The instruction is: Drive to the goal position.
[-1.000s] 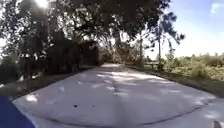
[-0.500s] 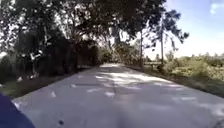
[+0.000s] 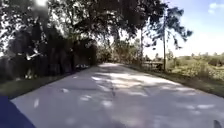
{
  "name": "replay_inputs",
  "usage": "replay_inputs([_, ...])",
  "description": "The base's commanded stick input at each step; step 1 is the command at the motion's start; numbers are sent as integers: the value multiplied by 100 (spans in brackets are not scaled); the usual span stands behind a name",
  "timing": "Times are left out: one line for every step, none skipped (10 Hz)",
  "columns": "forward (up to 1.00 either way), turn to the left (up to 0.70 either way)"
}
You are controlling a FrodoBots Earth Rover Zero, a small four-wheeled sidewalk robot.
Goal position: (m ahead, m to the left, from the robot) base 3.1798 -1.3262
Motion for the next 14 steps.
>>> replay_inputs([70, 29])
replay_inputs([70, 0])
replay_inputs([70, 0])
replay_inputs([70, 0])
replay_inputs([70, 0])
replay_inputs([70, 0])
replay_inputs([70, 0])
replay_inputs([70, 0])
replay_inputs([70, 0])
replay_inputs([70, 0])
replay_inputs([70, 0])
replay_inputs([70, 0])
replay_inputs([70, 0])
replay_inputs([70, 0])
